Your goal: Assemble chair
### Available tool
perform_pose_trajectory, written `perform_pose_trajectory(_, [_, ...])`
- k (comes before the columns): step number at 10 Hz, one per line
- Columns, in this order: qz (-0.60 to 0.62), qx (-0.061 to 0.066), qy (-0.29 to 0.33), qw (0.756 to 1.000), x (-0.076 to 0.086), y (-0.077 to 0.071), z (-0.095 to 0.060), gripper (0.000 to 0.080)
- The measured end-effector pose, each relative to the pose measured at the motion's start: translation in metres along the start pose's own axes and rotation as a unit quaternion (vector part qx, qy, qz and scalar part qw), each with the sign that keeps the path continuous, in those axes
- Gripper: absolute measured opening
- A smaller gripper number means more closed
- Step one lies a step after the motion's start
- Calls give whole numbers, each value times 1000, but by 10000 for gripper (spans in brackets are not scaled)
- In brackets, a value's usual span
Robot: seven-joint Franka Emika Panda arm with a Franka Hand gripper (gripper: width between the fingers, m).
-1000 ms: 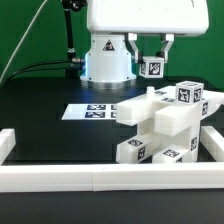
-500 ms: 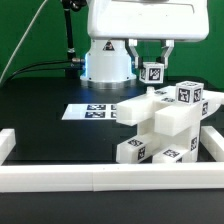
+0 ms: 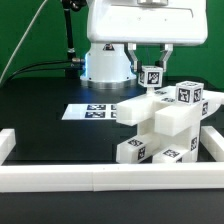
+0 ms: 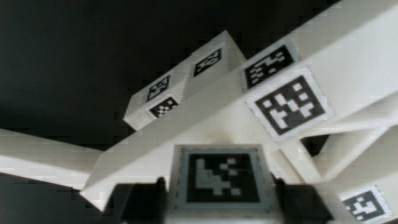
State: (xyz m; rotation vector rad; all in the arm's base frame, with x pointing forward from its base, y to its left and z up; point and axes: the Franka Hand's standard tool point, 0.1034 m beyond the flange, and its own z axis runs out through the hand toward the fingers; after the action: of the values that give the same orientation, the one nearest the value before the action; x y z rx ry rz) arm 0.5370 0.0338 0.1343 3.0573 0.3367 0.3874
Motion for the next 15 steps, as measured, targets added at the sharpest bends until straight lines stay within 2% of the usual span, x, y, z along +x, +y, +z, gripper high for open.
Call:
perform_pose_trajectory(7, [-4,0,-5,1000,-3,-6,7,284])
perform_pose_trajectory(10, [-3,-6,7,1000,-1,-1,8,284])
perform_pose_trajectory(15, [-1,-7,8,1000,0,0,8,284])
